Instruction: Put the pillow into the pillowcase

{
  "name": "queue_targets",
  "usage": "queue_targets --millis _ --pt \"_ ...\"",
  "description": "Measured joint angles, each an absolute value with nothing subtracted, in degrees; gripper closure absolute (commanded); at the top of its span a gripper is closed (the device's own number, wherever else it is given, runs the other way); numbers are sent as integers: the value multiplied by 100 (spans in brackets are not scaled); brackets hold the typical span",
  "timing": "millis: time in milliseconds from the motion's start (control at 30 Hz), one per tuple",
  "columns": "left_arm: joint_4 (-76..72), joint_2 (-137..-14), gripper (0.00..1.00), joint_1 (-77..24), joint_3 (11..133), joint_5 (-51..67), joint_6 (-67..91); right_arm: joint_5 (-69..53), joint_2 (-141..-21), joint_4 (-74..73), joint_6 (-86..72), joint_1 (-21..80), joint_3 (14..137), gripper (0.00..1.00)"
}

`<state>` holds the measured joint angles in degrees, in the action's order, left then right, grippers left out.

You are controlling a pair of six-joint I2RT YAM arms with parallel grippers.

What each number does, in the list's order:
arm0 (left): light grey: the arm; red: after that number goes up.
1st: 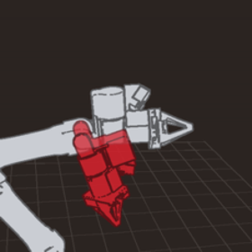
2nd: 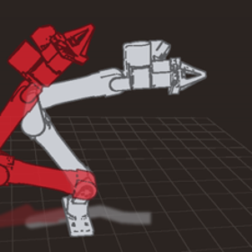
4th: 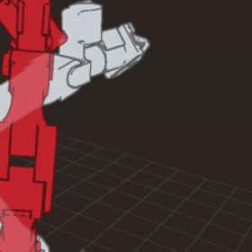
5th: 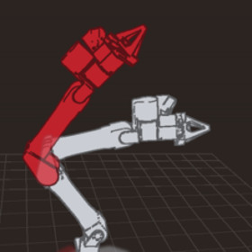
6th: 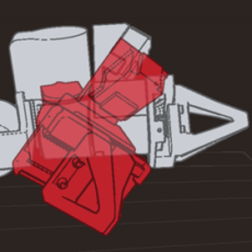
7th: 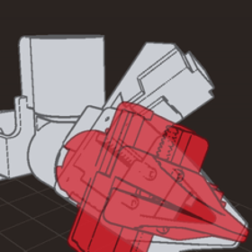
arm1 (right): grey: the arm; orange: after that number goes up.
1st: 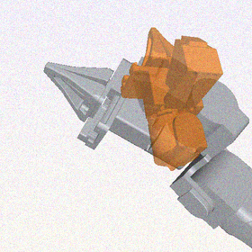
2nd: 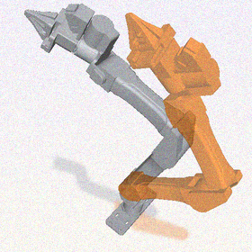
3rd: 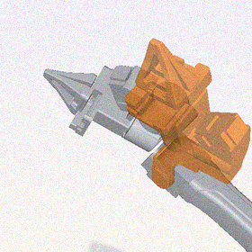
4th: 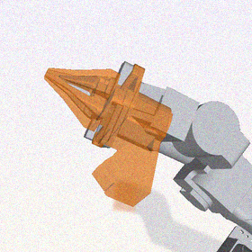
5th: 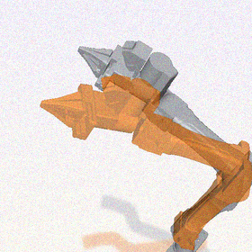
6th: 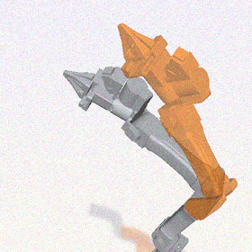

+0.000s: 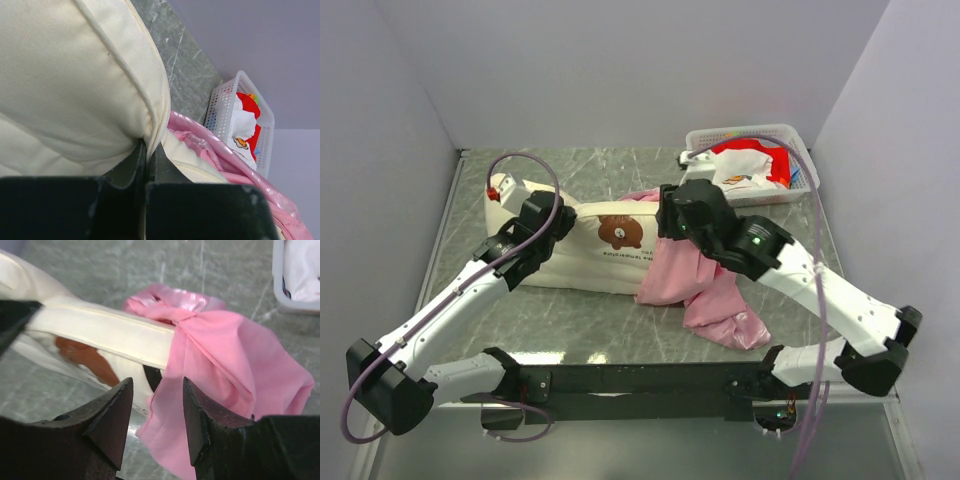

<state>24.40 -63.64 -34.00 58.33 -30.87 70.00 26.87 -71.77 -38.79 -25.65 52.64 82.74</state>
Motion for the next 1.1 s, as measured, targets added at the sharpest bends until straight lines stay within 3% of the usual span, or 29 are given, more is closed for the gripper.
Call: queue_targets --millis 100,133,200,233,300,500,667,800,967,1033,1067,1100 --pt "2440 -6364 99 -3400 5833 -3087 7011 2812 -7513 -4036 -2571 5262 8272 49" --pt "2440 -6364 99 -3400 5833 -3087 7013 2840 -7594 -4064 -2569 5260 8272 54" --pt "2443 -6366 99 -3402 5835 -3087 7013 2936 -7710 -4134 -2569 5245 8298 71" --pt "2445 -6364 99 -3406 5837 -3092 7013 2998 -7769 -4195 -2554 5242 8359 88" --pt "2449 -6366 99 -3406 5839 -3107 7013 3109 -7894 -4335 -2532 5231 8545 96" --pt "2497 -6464 99 -3461 5940 -3157 7015 3061 -8449 -4692 -2558 5437 9703 100" --pt "2598 -6643 99 -3638 6117 -3291 7076 2298 -9262 -4600 -2451 5848 10766 100" --pt "2917 -6733 99 -3806 6359 -3474 7286 1621 -9837 -4084 -2464 5922 10648 100" --pt "3087 -6613 98 -3645 6396 -3415 7314 956 -9664 -3271 -2681 5623 9282 100" --pt "3017 -6595 76 -3465 6396 -3177 7201 701 -9592 -3044 -2740 5395 9164 100" --pt "2976 -6604 41 -3409 6399 -3109 7118 541 -9585 -2963 -2740 5256 9196 100" --pt "2967 -6624 23 -3363 6418 -3089 7000 392 -9596 -2939 -2735 5129 9266 100"
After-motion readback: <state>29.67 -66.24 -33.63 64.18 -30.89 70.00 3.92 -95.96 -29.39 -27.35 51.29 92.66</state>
